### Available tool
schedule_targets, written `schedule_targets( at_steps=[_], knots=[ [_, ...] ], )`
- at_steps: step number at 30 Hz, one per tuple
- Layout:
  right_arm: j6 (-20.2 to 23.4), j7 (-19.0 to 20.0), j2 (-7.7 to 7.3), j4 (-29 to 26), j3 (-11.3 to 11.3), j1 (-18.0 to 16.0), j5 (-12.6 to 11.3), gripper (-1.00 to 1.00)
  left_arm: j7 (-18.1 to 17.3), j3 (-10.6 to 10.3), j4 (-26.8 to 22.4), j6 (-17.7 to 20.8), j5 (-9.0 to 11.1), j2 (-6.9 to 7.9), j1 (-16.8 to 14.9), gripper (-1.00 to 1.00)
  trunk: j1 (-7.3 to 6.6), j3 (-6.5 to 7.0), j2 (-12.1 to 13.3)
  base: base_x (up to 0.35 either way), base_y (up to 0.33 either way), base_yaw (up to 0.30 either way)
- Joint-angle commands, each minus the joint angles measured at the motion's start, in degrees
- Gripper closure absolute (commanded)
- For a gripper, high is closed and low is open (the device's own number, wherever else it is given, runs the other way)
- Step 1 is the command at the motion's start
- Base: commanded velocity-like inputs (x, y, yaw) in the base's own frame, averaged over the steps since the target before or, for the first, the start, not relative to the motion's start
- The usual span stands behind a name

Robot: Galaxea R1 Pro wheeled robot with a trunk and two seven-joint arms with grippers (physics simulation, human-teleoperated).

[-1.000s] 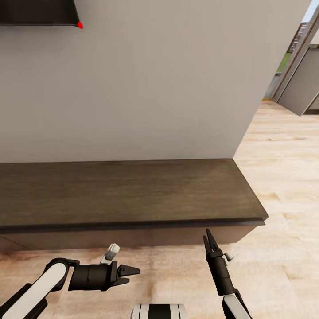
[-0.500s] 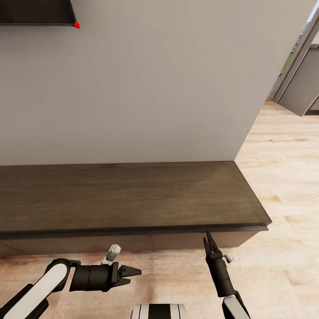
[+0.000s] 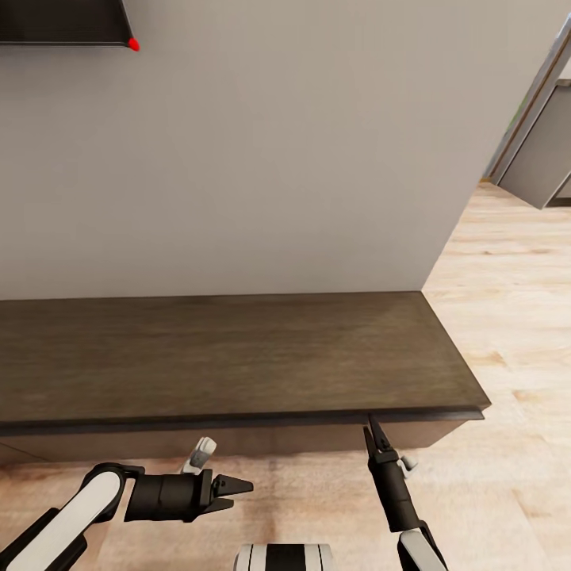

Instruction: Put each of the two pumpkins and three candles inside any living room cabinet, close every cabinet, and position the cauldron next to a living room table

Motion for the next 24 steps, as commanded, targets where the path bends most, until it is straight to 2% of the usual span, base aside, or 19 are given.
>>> schedule_targets(
  at_steps=[1,24],
  knots=[
    [-0.2,0.1,0.03,0.0,-0.1,0.0,0.0,-1.00,-0.5,-0.1,0.0,0.0,-0.4,0.04,0.0,-1.00,-0.01,-0.04,0.0,0.021,0.003,0.000],
    [-0.3,0.0,0.20,0.0,0.0,0.0,0.1,-1.00,-0.5,-0.1,0.0,0.0,-0.4,0.04,0.0,-1.00,-0.01,-0.04,0.0,0.029,0.000,0.000]
  ],
)
